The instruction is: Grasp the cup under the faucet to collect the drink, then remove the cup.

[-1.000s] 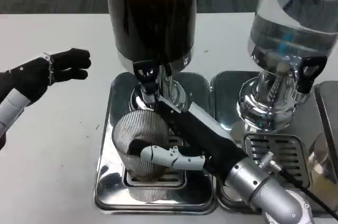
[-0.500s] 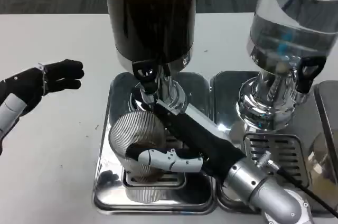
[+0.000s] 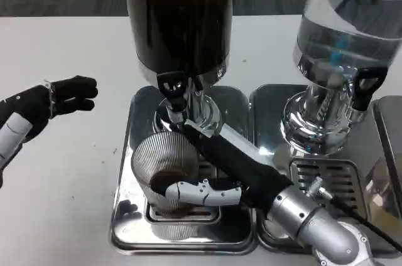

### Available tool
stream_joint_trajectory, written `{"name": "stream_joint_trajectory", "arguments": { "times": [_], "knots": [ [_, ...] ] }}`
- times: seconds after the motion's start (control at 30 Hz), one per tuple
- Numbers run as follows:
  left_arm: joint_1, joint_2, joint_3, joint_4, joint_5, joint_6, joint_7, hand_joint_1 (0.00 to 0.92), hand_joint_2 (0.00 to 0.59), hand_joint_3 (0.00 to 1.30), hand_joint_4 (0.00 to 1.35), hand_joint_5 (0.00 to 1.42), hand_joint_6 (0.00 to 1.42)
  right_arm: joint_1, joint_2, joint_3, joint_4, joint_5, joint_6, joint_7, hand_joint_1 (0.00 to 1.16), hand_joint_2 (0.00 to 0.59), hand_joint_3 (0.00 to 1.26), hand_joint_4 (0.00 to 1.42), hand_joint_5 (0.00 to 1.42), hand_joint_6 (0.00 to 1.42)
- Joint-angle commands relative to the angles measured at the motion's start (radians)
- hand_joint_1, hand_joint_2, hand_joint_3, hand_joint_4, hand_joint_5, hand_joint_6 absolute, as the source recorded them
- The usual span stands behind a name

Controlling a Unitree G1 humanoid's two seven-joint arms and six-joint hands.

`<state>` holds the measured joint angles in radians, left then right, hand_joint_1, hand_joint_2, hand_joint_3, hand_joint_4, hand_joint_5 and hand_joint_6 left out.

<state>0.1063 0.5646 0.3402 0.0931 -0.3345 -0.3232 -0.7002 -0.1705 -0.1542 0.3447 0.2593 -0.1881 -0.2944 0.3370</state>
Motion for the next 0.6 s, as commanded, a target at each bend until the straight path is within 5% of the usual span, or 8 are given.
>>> {"name": "stream_joint_trajectory", "arguments": {
  "times": [0.03, 0.6],
  "knots": [
    [-0.007, -0.005, -0.004, 0.010, 0.017, -0.017, 0.009, 0.000, 0.125, 0.32, 0.26, 0.26, 0.16, -0.010, 0.005, 0.004, 0.033, 0.012, -0.016, 0.017, 0.55, 0.184, 0.00, 0.00, 0.00, 0.00],
    [-0.009, -0.001, -0.010, 0.015, 0.017, -0.017, 0.006, 0.000, 0.128, 0.33, 0.27, 0.26, 0.16, -0.011, 0.007, -0.022, 0.074, 0.024, -0.037, -0.002, 0.53, 0.191, 0.00, 0.00, 0.00, 0.00]
  ]
}}
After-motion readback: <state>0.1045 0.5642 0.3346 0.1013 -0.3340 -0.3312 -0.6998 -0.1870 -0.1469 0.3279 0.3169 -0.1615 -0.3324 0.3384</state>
